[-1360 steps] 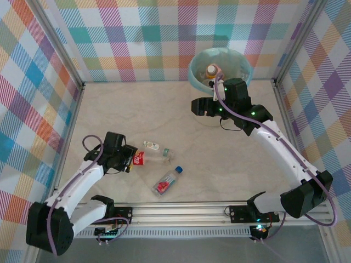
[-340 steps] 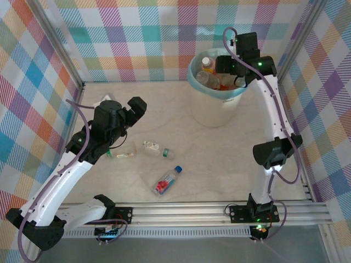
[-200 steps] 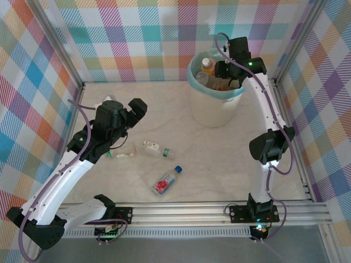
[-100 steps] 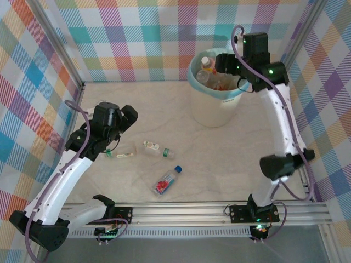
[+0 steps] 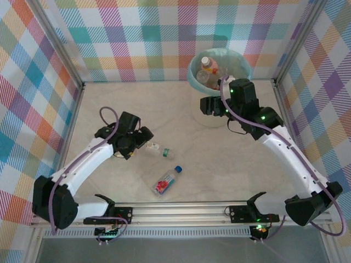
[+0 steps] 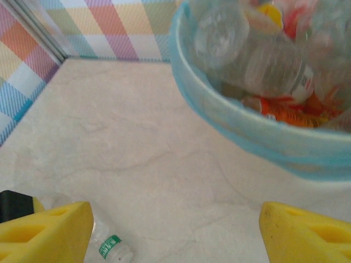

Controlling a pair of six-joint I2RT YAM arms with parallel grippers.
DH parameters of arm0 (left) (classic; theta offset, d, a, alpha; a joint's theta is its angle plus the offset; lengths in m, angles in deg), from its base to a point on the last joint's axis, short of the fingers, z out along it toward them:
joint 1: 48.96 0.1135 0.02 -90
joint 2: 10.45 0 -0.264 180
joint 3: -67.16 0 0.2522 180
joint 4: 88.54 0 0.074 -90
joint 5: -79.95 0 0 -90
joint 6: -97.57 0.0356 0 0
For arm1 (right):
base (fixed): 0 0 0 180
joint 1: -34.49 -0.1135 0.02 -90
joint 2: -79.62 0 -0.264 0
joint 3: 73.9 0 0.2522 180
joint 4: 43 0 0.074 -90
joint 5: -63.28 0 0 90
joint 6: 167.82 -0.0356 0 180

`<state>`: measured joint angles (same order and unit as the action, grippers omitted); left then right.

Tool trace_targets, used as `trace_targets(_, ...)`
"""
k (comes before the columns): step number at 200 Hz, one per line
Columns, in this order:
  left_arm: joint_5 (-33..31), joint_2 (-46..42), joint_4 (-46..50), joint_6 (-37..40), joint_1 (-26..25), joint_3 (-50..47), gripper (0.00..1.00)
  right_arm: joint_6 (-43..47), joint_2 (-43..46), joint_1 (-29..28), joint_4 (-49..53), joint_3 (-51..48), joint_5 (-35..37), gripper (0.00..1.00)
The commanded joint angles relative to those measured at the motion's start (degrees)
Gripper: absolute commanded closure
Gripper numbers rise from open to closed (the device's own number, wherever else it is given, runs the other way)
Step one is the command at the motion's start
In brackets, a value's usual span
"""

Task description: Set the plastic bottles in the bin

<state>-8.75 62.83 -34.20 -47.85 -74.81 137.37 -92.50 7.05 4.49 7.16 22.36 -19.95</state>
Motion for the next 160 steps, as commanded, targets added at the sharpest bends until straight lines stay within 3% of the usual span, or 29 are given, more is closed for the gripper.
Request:
trace_targets(1, 1.8, 4.1, -3.5, -2.6, -1.5, 1.9, 0.00, -1.9, 2.1, -0.1, -2.4, -2.0, -0.8, 0.20)
trace_targets(81, 2.6, 14.7, -8.9, -10.9, -4.2, 1.6, 0.00, -0.4, 7.5, -0.2, -3.5, -7.9, 0.7, 0.17)
trace_targets(125, 3.5, 21.0, -10.8, -11.3, -4.6, 3.2, 0.00, 0.9, 8.8, -0.1, -3.4, -8.5, 0.8, 0.16)
trace_targets(160, 4.3, 25.2, -11.7, -10.5, -4.6, 4.7, 0.09, 2.2, 9.9, -0.1, -2.9, -9.2, 2.3, 0.14)
